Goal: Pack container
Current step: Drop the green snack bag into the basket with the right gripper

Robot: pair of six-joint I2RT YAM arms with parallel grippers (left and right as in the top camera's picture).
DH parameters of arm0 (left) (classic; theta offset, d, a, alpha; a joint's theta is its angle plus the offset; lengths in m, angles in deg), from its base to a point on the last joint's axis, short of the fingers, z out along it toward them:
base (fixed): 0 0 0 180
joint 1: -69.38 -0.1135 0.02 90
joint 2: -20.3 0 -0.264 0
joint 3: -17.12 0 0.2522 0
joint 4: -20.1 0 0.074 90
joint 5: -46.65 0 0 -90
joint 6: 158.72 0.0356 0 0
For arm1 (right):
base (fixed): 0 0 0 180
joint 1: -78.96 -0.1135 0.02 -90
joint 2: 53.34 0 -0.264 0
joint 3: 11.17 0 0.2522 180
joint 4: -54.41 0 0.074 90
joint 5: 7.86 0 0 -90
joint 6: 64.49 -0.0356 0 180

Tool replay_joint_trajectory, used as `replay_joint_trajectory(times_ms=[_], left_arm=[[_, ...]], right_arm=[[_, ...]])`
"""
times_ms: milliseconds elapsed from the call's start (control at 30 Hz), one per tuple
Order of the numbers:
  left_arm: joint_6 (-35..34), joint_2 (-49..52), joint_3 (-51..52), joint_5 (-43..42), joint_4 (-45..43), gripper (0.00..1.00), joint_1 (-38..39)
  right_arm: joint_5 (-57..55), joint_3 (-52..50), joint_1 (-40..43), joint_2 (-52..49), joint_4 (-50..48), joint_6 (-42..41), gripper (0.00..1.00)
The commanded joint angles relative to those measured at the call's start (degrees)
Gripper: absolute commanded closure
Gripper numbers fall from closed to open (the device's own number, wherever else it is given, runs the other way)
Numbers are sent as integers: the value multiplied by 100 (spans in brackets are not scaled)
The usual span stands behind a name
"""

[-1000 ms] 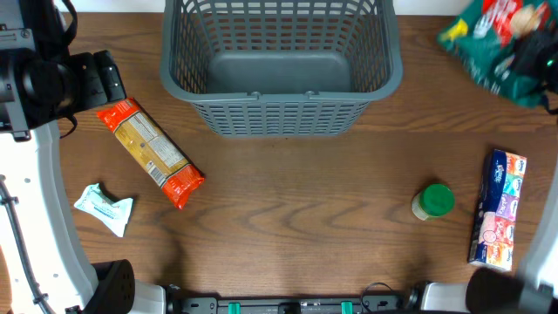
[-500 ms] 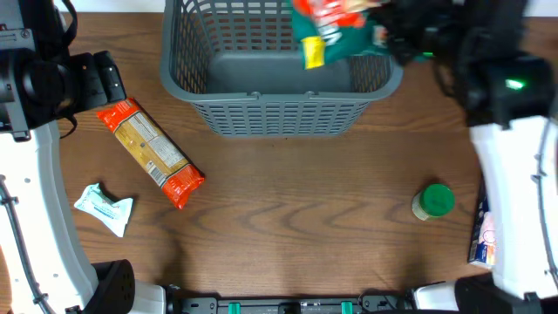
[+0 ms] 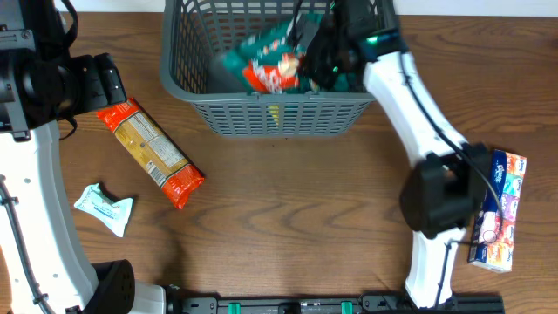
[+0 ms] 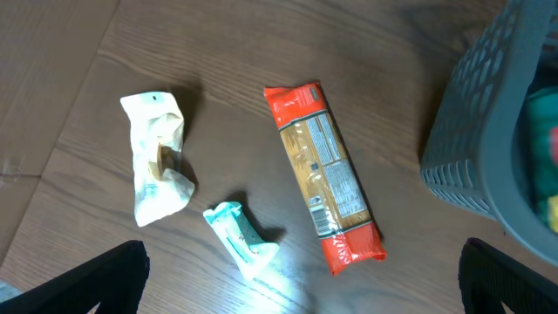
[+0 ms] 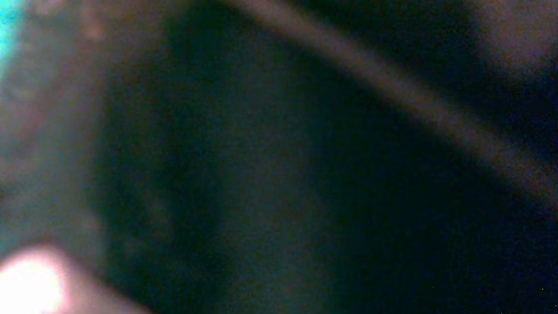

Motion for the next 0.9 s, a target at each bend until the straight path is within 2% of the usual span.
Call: replay_joint_trajectory(times_ms=[0,133,167,200,233,333,433,600,733,867], left_arm=[[37,33,31,4,74,1,9],[37,33,31,4,74,1,9],[37,33,31,4,72,1,9],[35,33,31,4,74,1,9],[35,33,31,4,74,1,9],[35,33,31,4,72,1,9],[37,33,31,4,72,1,9],[37,33,31,4,74,1,9],[37,33,31,7,72,2,7],[109,33,31,9,44,2,7]], right_arm=[[286,184,-74,85,24,-20,99],[284,186,-63,61,127,-22,98],[286,186,-63,96,151,-22,88],[293,186,-70,181,162,-48,67],[319,188,-70,251,144,-83,57],[330,275,-61,546,-2,-192,47],[264,542,4,879,-328,-654,34],[-557,1410,254,1322,-332,-1954,27],[-2240,2133,793,1473,946,-3794,24],[-2592,2483,1587,1591,2315,-5047,1]])
